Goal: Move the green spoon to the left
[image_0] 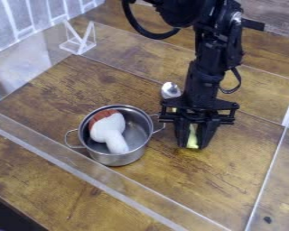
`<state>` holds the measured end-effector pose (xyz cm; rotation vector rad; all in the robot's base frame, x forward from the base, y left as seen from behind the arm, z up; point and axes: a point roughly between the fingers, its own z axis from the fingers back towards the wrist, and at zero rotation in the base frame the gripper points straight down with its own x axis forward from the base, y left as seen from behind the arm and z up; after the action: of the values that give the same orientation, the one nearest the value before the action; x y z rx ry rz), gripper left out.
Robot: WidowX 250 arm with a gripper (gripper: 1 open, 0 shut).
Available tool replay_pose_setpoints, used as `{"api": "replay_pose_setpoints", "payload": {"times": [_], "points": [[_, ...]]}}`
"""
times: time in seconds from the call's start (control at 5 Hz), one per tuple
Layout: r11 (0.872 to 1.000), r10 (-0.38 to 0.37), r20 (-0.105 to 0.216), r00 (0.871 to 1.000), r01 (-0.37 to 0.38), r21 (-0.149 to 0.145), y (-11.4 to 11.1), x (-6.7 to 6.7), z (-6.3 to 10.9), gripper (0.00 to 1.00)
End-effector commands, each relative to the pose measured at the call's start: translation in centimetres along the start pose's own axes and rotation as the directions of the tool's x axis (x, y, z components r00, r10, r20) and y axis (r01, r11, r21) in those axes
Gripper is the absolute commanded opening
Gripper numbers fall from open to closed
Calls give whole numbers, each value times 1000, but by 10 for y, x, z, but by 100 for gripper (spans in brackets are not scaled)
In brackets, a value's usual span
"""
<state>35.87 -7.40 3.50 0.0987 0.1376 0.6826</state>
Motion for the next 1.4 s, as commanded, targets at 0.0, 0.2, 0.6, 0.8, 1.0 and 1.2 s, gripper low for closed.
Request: {"api": "replay_pose_setpoints", "payload": {"times": [0.0, 0.2, 0.6, 0.8, 1.0, 1.2], "points": [[995, 46, 57, 997, -41, -96, 5, 1, 47, 0], [994, 10, 59, 998, -4, -106, 7, 11, 66, 0], [976, -141, 107, 984, 157, -154, 28, 21, 133, 0], [962, -197, 131, 972, 217, -164, 46, 22, 139, 0], [955, -229, 141, 963, 250, -160, 63, 21, 136, 0], [952, -239, 146, 960, 261, -157, 74, 22, 129, 0]]}}
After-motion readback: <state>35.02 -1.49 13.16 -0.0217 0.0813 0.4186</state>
